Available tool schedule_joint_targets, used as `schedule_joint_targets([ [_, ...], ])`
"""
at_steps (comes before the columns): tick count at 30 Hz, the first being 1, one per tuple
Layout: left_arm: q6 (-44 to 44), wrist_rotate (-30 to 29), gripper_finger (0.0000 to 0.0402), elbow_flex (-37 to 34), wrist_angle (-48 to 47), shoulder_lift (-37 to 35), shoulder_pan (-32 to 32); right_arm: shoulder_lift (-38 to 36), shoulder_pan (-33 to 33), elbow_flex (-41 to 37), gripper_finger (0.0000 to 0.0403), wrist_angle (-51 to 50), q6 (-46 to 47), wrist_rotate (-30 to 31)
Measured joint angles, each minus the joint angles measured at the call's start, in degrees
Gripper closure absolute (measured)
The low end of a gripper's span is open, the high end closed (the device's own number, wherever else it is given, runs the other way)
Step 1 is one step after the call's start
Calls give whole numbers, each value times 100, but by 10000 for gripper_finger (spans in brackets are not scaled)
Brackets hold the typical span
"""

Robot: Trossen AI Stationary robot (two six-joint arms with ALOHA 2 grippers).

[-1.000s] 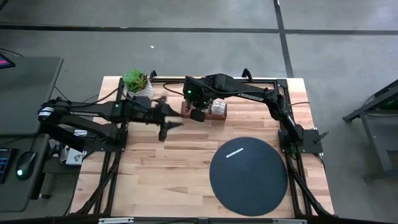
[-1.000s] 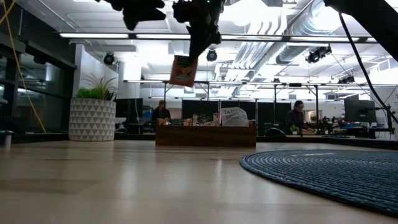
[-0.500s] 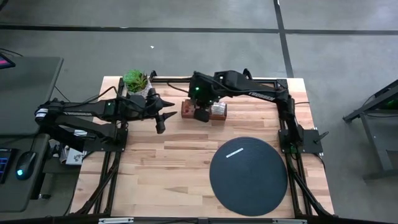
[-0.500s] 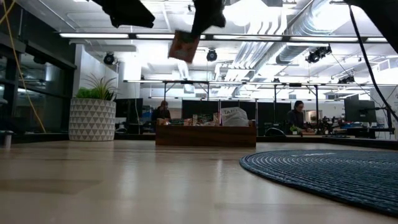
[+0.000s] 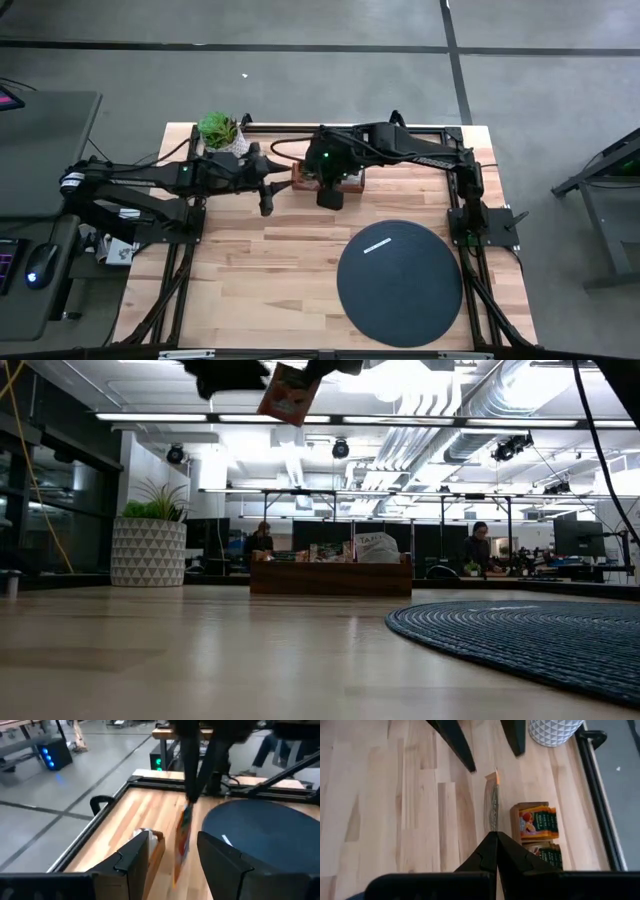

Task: Pick & Place Tea
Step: Put the red orange tea sachet into the left section of the wooden organizer

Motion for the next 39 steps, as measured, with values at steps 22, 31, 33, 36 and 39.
schedule_joint_targets([
  [22, -575, 593, 271, -25, 578, 714, 2, 2, 109, 0, 403, 45, -93, 169],
  [31, -579, 571, 393, -25, 575, 681, 2, 2, 106, 0, 403, 26, -157, 176],
  [33, -604, 554, 390, -25, 557, 681, 2, 2, 105, 0, 402, 24, -85, 193],
  [36, -621, 523, 397, -25, 511, 694, 2, 11, 98, 0, 402, 14, 26, 310],
  [39, -621, 417, 398, -16, 439, 696, 4, 13, 100, -2, 398, -70, 115, 670],
])
